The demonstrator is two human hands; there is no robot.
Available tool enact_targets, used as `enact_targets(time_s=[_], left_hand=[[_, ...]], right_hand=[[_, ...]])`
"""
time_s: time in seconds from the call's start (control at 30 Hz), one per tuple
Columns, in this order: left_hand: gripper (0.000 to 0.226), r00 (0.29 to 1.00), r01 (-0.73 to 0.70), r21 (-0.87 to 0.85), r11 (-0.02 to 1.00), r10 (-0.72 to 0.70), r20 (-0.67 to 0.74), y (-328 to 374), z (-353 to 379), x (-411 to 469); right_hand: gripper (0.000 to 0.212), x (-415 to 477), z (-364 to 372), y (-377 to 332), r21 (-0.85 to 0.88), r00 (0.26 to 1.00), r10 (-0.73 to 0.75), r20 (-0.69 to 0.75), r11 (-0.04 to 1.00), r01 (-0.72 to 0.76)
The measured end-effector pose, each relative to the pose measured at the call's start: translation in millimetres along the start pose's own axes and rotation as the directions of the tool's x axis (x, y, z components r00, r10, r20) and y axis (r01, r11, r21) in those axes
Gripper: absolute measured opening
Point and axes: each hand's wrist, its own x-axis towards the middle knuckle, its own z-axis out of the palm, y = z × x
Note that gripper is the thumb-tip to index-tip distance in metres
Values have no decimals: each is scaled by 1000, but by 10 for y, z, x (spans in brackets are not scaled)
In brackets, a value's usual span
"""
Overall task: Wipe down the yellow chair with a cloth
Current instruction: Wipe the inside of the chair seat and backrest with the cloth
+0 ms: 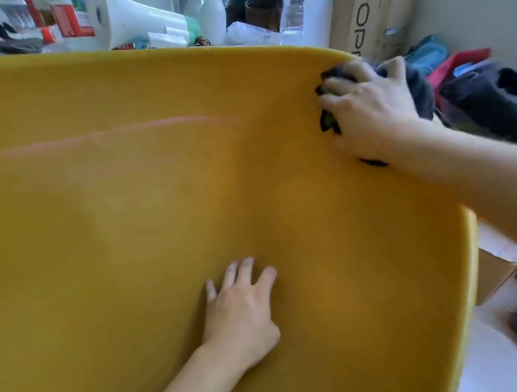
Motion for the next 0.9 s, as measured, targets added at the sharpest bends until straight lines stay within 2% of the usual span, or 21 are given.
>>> enact_targets(time_s=[0.07,0.13,0.2,0.27,0.33,0.4,0.47,0.5,0.6,0.63,0.67,0.73,0.8,0.83,0.9], left_hand=[[66,1000,18,-11,1000,-18,-3,149,0,102],[64,999,41,0,999,-41,-20,220,29,129],[62,998,48,13,999,-48,-37,224,77,110],[61,997,67,11,998,-67,-31,153,95,28],[62,995,87,23,996,-86,-53,70,93,-72],[63,994,99,39,994,-96,-54,28,83,-129],[61,992,120,-11,993,-120,-33,-49,49,-170],[59,996,75,-47,996,-77,-39,62,9,-81],[45,998,-32,-254,967,16,-66,234,-127,47],[43,994,-90,-353,931,60,-96,335,-165,68],[43,987,-139,-450,882,84,-139,440,-191,68],[49,975,-201,-552,809,113,-190,631,-204,45],[53,978,-196,-484,853,131,-164,652,-142,56],[54,981,-172,-391,904,120,-155,576,-79,75],[56,992,-54,-158,986,34,-125,262,32,93]], right_hand=[[47,-525,164,-476,132,982,-132,131,985,115],[52,-1169,142,-907,331,895,-348,278,910,251],[51,-1287,50,-788,407,842,-443,307,861,304],[46,-911,71,-379,271,904,-374,210,910,313],[42,-449,-45,13,104,978,-190,85,978,181],[42,-348,-125,72,99,996,-63,62,993,57],[42,-649,-111,-280,139,985,-129,112,984,113],[43,-991,-66,-348,183,978,-143,150,976,115],[46,-1608,-96,-748,504,925,-289,246,853,133],[47,-1609,-137,-736,543,903,-326,281,829,130],[50,-1540,-144,-671,552,896,-343,282,822,141],[60,-1305,-29,-445,475,932,-245,267,875,94],[59,-975,39,-156,308,969,-35,243,950,-43],[52,-841,62,-74,205,982,51,179,975,-88],[46,-680,173,-162,111,980,171,102,977,-182]])
